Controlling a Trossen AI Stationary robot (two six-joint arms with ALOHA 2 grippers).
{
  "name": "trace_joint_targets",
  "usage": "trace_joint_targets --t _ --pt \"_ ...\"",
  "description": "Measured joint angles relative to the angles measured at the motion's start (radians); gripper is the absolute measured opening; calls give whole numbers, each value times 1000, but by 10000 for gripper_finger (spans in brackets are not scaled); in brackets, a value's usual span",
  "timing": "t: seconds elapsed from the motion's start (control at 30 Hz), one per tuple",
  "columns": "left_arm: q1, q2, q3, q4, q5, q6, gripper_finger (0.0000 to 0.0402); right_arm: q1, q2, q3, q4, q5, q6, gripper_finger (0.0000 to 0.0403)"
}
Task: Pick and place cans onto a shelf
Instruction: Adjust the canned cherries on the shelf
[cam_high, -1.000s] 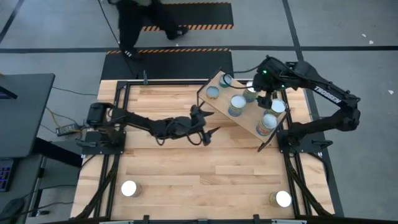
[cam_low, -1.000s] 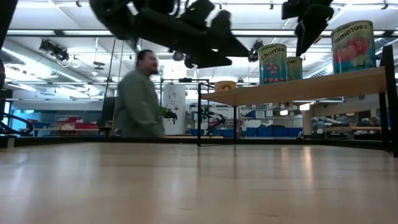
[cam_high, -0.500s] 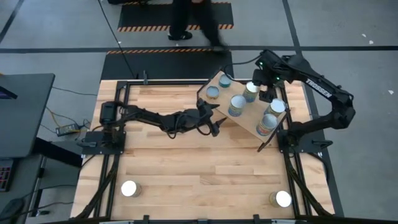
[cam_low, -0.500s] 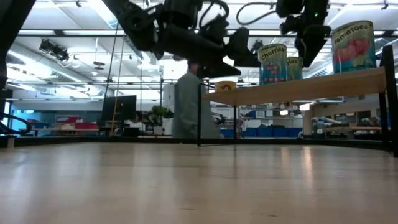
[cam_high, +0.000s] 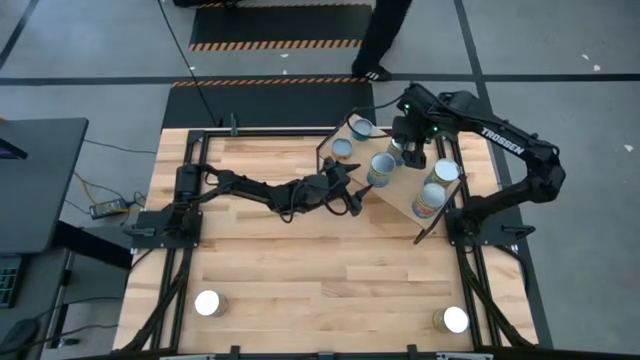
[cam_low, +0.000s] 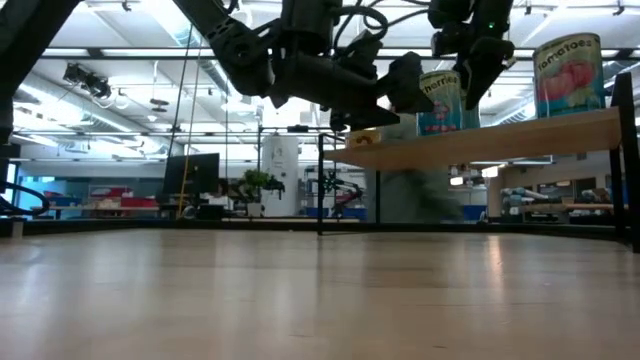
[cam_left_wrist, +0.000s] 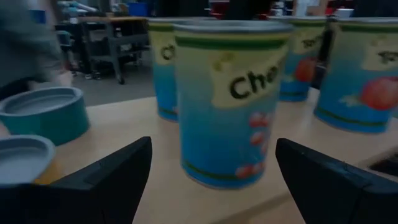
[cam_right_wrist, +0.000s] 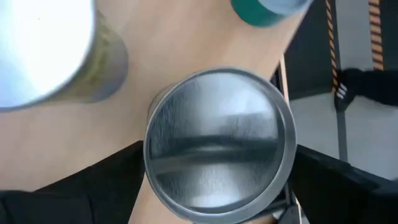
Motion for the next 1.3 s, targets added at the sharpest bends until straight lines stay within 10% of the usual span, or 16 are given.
trace_joint_targets --t 0.67,1.3 --pt "-31 -72 0 -142 -18 -17 348 25 -5 1 148 0 -37 373" --pt "-62 -304 -385 -10 -14 -33 348 -21 -167 1 -15 95 97 373"
